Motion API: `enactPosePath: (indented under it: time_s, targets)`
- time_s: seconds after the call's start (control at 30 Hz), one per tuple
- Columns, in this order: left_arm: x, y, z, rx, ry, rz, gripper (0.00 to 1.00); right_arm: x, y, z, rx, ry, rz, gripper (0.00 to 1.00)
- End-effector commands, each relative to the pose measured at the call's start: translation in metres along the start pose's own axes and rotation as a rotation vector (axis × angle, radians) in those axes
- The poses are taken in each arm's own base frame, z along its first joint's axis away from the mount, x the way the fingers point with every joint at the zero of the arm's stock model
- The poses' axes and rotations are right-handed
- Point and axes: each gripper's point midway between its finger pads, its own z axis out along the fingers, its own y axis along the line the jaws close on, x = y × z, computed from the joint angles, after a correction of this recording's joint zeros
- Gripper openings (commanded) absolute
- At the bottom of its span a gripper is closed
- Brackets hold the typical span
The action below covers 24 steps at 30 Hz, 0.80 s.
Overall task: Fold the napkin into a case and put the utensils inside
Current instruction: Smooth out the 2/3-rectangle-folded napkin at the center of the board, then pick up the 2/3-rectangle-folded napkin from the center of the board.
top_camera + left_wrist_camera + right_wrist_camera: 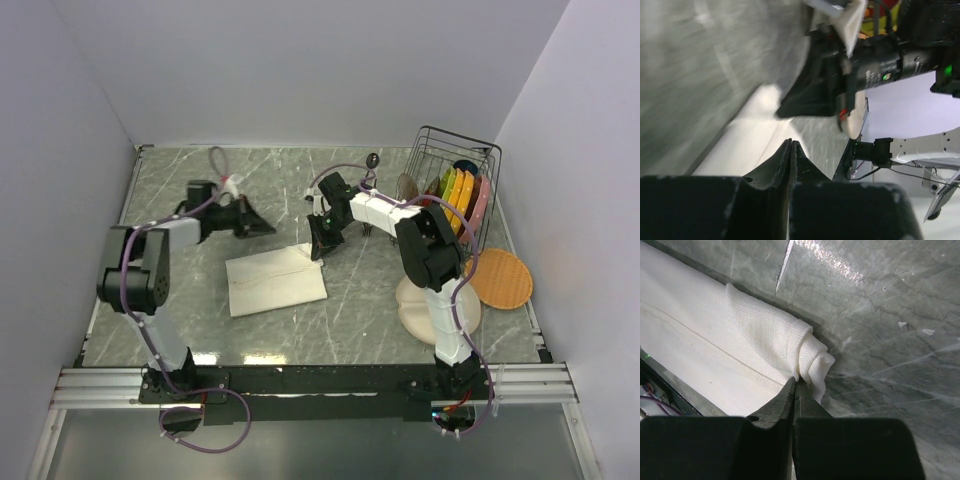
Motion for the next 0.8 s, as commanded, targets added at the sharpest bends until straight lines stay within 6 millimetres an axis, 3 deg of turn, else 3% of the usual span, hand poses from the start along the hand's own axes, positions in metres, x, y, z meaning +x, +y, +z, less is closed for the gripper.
enactPosePath:
  time_s: [0.0, 0.07, 0.17, 0.2, 0.33, 0.4, 0.43, 0.47, 0.5, 0.57, 0.6, 0.67, 0.7, 0.77]
  targets:
    - [-0.009, -0.020, 0.064, 0.033, -0.026, -0.034, 0.05, 0.032, -0.040, 0.014, 0.170, 0.093, 0.005, 0.00]
    - [0.000, -0.022, 0.083, 0.041, 0.002, -0.049, 0.04, 0.031, -0.041, 0.013, 0.170, 0.089, 0.006, 0.00]
    - [0.010, -0.012, 0.110, 0.008, 0.036, -0.095, 0.04, 0.031, -0.039, 0.014, 0.165, 0.090, 0.011, 0.00]
    - [0.012, 0.000, 0.118, -0.022, 0.046, -0.118, 0.03, 0.031, -0.040, 0.015, 0.166, 0.094, 0.014, 0.00]
    - [0.025, 0.044, 0.124, -0.151, 0.056, -0.193, 0.01, 0.026, -0.040, 0.015, 0.169, 0.090, 0.010, 0.00]
    - [0.024, 0.050, 0.120, -0.160, 0.048, -0.196, 0.06, 0.024, -0.040, 0.015, 0.174, 0.090, 0.003, 0.00]
    - [0.020, 0.046, 0.117, -0.146, 0.038, -0.179, 0.14, 0.024, -0.040, 0.015, 0.177, 0.094, 0.004, 0.00]
    - [0.015, 0.035, 0.110, -0.093, 0.031, -0.140, 0.37, 0.023, -0.040, 0.013, 0.176, 0.092, 0.001, 0.00]
    - [0.003, 0.013, 0.101, -0.052, 0.005, -0.051, 0.44, 0.022, -0.041, 0.013, 0.184, 0.089, 0.003, 0.00]
    - [-0.008, -0.012, 0.086, -0.020, -0.019, 0.068, 0.55, 0.023, -0.041, 0.012, 0.186, 0.094, 0.015, 0.00]
    - [-0.014, -0.035, 0.070, -0.019, -0.031, 0.222, 0.56, 0.023, -0.040, 0.011, 0.183, 0.094, 0.016, 0.00]
    - [-0.012, -0.051, 0.054, -0.056, -0.039, 0.393, 0.56, 0.025, -0.039, 0.011, 0.177, 0.095, 0.023, 0.00]
    - [-0.011, -0.059, 0.038, -0.112, -0.046, 0.558, 0.54, 0.025, -0.038, 0.011, 0.171, 0.094, 0.024, 0.00]
    - [0.016, -0.069, 0.024, -0.175, -0.022, 0.742, 0.46, 0.026, -0.038, 0.010, 0.168, 0.095, 0.033, 0.00]
